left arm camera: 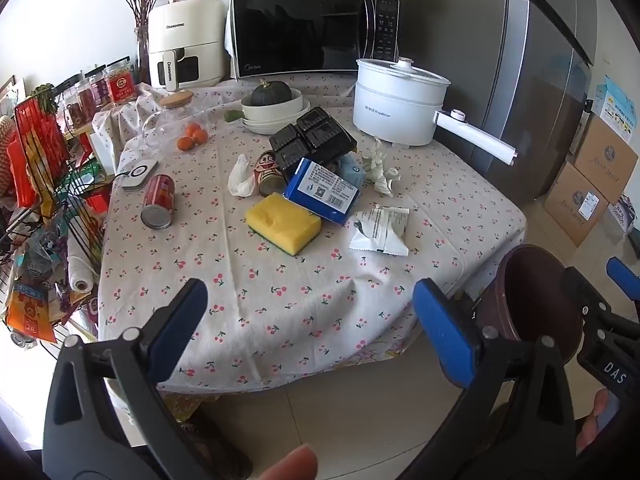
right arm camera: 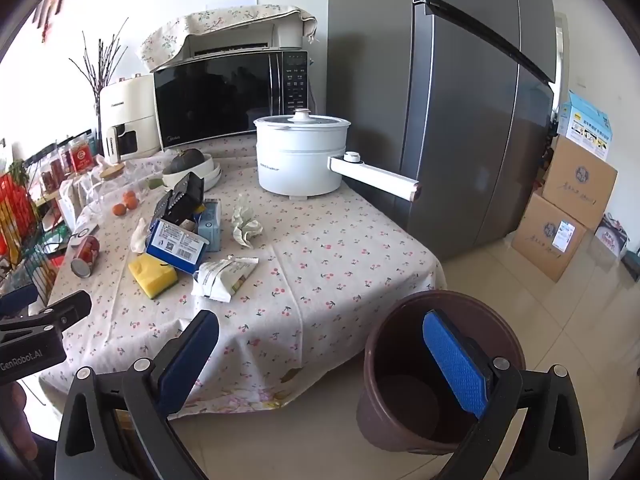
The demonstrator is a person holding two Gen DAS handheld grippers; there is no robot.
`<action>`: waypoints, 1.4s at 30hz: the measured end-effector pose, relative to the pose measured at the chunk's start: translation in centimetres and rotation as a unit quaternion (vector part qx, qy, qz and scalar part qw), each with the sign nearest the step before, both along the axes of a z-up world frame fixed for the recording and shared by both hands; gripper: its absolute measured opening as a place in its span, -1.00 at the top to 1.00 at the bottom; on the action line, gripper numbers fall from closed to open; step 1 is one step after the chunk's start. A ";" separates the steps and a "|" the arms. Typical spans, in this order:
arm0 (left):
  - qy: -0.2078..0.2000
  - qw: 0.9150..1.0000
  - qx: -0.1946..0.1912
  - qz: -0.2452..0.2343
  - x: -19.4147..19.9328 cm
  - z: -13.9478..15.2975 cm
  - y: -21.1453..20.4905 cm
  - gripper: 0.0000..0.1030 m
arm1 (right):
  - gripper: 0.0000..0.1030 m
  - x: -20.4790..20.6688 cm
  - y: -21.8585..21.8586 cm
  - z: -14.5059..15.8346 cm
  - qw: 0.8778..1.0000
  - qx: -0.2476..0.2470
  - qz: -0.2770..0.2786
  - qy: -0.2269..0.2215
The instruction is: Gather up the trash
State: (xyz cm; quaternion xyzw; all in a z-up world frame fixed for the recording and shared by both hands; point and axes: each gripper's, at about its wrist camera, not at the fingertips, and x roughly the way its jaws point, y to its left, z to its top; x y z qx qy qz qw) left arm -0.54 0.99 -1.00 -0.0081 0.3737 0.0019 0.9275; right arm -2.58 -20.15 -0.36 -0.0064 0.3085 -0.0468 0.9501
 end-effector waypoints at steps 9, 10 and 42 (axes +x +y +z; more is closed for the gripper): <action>0.002 1.000 0.000 -0.001 0.0 -0.1 0.2 -0.98 | -1.00 0.1 0.0 -0.1 1.000 -0.001 -0.001 0.000; 0.002 1.000 0.000 -0.001 0.0 -0.1 0.2 -0.98 | -1.00 0.0 0.1 -0.1 1.000 -0.001 -0.001 0.001; 0.007 1.000 -0.009 0.002 0.3 0.0 0.3 -0.98 | -1.00 0.3 -0.3 0.1 1.000 0.017 -0.005 -0.002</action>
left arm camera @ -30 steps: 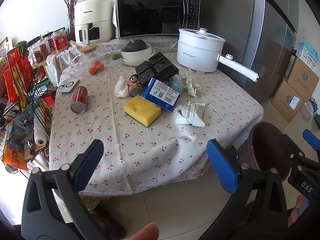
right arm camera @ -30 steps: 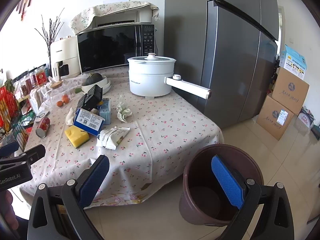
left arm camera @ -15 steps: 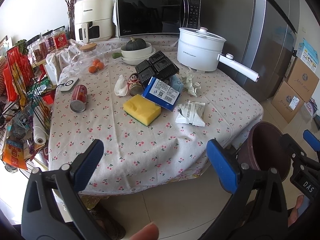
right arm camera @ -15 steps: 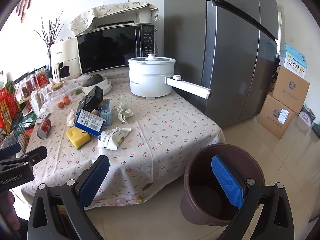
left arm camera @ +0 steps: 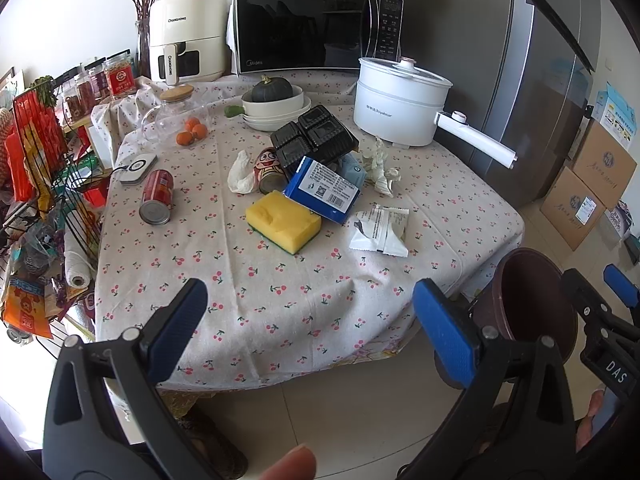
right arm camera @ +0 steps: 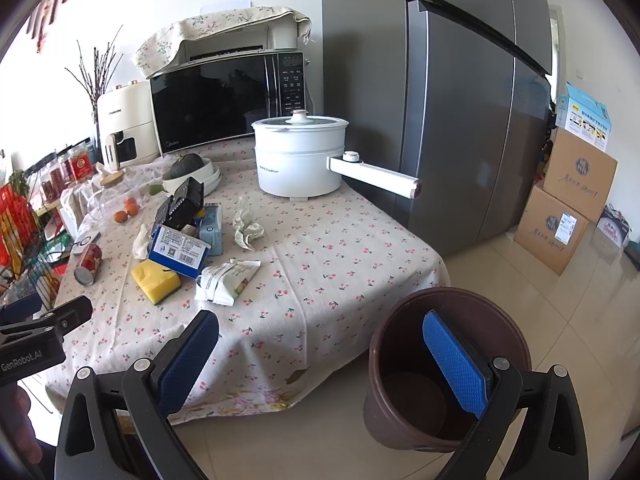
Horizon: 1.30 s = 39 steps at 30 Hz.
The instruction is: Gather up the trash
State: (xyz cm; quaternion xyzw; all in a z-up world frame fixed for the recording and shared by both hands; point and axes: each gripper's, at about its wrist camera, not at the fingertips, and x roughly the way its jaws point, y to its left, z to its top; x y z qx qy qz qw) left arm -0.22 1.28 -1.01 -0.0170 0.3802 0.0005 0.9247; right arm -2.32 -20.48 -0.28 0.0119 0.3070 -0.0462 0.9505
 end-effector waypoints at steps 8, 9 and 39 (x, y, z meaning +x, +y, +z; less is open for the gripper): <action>0.007 1.000 -0.003 0.008 1.0 0.3 0.5 -0.98 | -1.00 0.4 0.3 1.6 0.999 -0.032 0.003 -0.005; 0.007 1.000 0.000 0.009 1.2 0.3 0.5 -0.98 | -1.00 0.5 0.4 1.9 0.999 -0.035 0.005 -0.005; 0.129 0.989 -0.072 -0.032 19.6 -6.6 3.5 -0.82 | -1.00 14.5 -1.1 -1.6 0.984 0.057 0.066 0.156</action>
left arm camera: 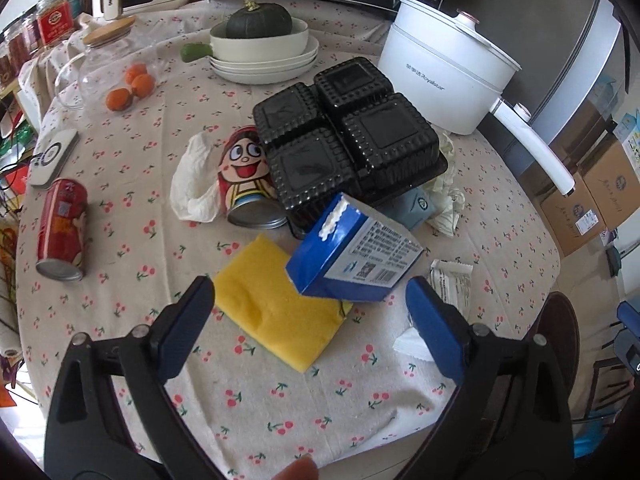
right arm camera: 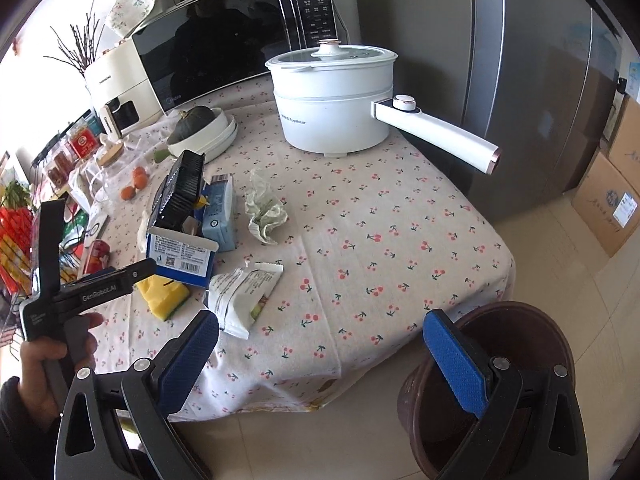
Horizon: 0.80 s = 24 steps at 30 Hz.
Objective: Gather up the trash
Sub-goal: 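Reach the left gripper to the blue box and close on it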
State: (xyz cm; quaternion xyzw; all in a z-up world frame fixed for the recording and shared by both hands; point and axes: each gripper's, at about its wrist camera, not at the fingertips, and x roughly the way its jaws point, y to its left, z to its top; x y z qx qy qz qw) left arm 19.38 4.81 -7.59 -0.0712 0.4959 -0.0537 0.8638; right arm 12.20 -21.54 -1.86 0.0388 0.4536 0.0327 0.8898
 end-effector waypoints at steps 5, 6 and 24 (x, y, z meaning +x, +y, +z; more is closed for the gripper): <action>-0.001 1.000 -0.026 -0.015 1.9 -0.7 0.1 -0.62 | -1.00 0.5 0.2 -0.4 1.000 -0.005 -0.002 0.007; -0.001 0.999 -0.029 -0.016 2.1 -0.9 0.1 -0.60 | -1.00 0.6 0.2 -0.5 1.000 -0.006 -0.003 0.008; 0.009 0.999 -0.037 -0.037 0.7 -0.1 -0.6 0.38 | -1.00 3.0 -0.1 -4.5 0.997 0.001 -0.015 0.074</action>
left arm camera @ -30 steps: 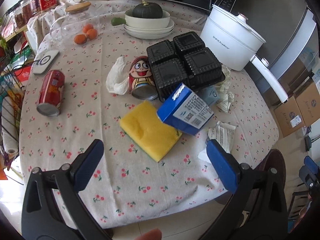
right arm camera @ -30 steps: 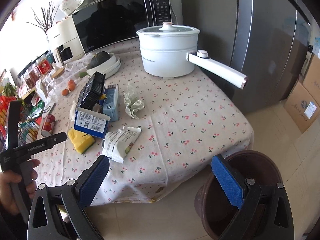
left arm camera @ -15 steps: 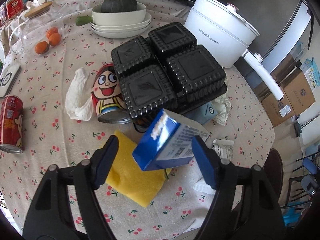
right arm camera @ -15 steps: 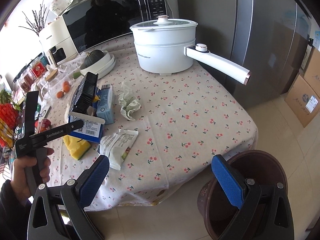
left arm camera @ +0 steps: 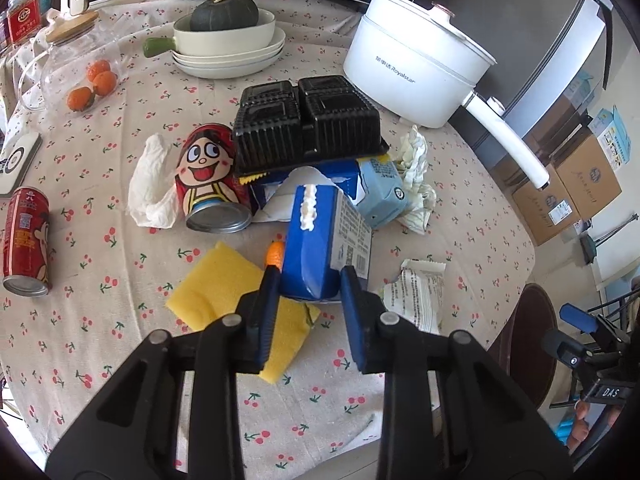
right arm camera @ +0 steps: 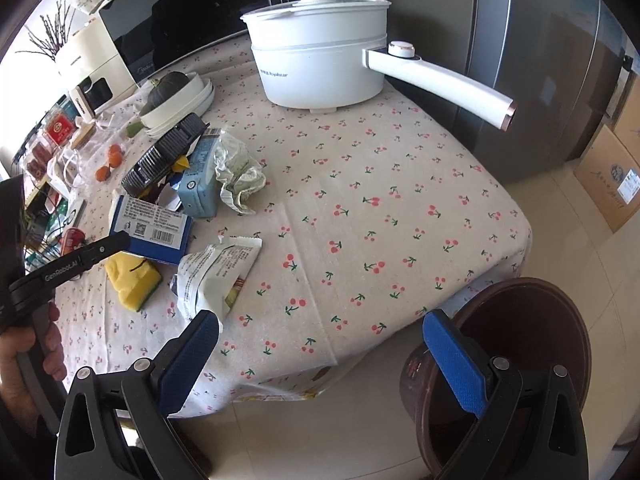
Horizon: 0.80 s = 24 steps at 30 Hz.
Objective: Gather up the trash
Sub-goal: 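Reach the left gripper to the blue box and close on it, then grasp the white snack packet with the right gripper while the left holds the blue box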
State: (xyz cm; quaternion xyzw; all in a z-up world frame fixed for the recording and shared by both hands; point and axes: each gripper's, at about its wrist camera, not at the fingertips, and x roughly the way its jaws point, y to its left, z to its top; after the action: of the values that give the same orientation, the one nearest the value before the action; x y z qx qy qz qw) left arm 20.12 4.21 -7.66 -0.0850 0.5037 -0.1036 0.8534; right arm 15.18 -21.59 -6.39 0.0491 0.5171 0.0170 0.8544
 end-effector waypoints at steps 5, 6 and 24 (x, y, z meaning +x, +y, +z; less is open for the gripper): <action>-0.006 1.000 -0.011 0.000 -0.8 1.4 0.2 0.44 | -1.00 0.7 1.6 -1.0 1.000 -0.009 0.014 0.013; -0.010 1.000 -0.014 0.002 -1.1 1.8 0.3 0.45 | -1.00 0.7 1.9 -1.1 1.000 -0.012 0.013 0.011; -0.049 0.997 -0.019 0.050 -5.1 5.5 5.1 0.47 | -1.00 5.5 9.7 -5.5 0.998 0.002 0.040 0.047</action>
State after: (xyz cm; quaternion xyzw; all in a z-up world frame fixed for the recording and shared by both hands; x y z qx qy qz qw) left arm 15.00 9.30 -2.20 -0.1216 0.4547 -0.0746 0.8792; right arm 20.69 -11.94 -11.88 0.0309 0.5585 0.0503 0.8274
